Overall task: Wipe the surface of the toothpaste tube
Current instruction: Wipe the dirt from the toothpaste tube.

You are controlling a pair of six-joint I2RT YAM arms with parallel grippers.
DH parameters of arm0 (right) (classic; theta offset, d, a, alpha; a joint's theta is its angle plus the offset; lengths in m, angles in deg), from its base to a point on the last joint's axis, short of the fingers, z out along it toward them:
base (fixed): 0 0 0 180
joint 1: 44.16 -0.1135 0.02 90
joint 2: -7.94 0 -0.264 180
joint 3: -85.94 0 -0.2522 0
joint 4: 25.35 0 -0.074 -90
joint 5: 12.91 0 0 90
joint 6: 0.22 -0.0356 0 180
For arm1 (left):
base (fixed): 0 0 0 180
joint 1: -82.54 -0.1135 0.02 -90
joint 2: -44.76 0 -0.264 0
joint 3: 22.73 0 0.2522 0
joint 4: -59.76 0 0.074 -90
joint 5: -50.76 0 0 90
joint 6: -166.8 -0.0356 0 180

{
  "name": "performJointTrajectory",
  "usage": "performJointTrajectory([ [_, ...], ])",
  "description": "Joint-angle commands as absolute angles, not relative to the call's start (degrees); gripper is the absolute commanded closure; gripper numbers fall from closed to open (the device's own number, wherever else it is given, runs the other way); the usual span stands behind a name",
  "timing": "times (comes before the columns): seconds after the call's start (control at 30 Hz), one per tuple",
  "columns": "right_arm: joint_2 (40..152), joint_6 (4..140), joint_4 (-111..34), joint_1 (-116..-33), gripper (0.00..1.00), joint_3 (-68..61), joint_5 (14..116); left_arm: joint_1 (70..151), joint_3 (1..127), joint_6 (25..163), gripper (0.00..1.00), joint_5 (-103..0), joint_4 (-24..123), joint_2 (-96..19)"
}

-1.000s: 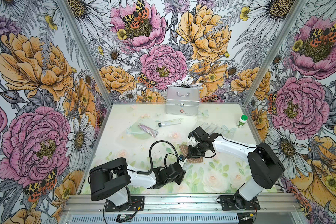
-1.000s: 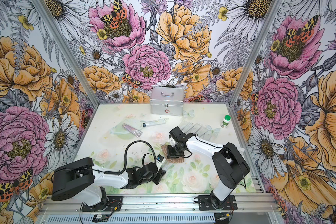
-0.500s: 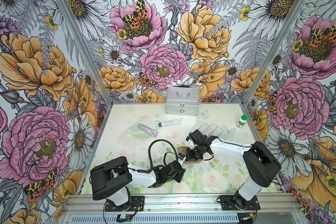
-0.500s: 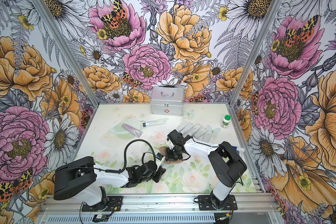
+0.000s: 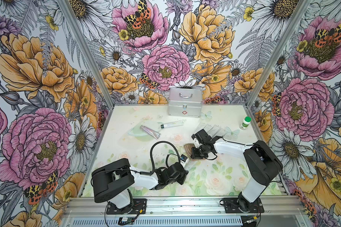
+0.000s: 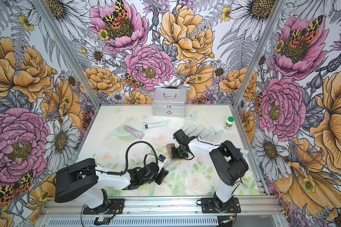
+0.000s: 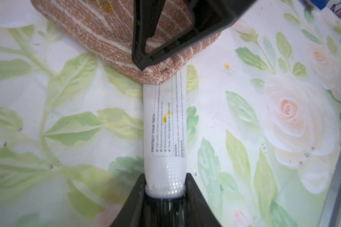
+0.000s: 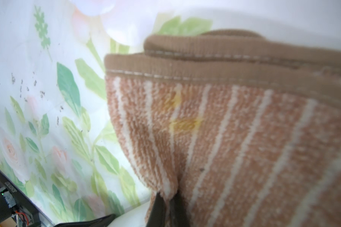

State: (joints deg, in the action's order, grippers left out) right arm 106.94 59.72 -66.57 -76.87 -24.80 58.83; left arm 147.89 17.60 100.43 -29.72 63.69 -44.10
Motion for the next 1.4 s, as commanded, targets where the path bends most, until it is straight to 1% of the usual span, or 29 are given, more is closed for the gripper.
performJointTrajectory([
  [0.0, 109.5, 61.7, -72.8, -75.8, 1.0, -26.4, 66.4, 147.5, 15.9, 100.5, 0.71, -29.0, 60.4, -45.4],
  [0.27, 103.5, 58.9, -72.7, -78.8, 1.0, -27.9, 59.9, 147.6, 16.9, 100.2, 0.71, -27.9, 59.5, -46.6],
  [0.43, 101.2, 56.9, -72.6, -81.9, 1.0, -29.1, 58.2, 147.8, 17.6, 100.1, 0.71, -27.7, 59.3, -48.0],
  [0.63, 102.0, 57.0, -72.7, -83.0, 1.0, -29.4, 59.0, 148.7, 18.4, 99.8, 0.72, -24.9, 59.2, -49.5],
  [0.77, 103.9, 58.5, -73.7, -81.7, 1.0, -29.2, 62.9, 149.2, 18.0, 100.2, 0.72, -24.0, 59.2, -49.2],
  [0.9, 105.1, 60.2, -76.1, -80.6, 1.0, -28.4, 69.4, 149.8, 17.4, 100.3, 0.71, -22.8, 58.9, -49.0],
  [1.1, 105.5, 61.8, -76.8, -76.8, 1.0, -28.4, 73.3, 150.1, 17.0, 100.7, 0.72, -22.2, 58.9, -49.3],
  [1.23, 105.3, 62.1, -76.7, -75.1, 1.0, -28.1, 72.6, 150.1, 17.2, 100.7, 0.72, -22.1, 58.9, -49.5],
  [1.37, 105.1, 61.4, -76.6, -77.1, 1.0, -26.5, 68.6, 150.2, 18.0, 100.4, 0.72, -22.4, 58.9, -50.2],
])
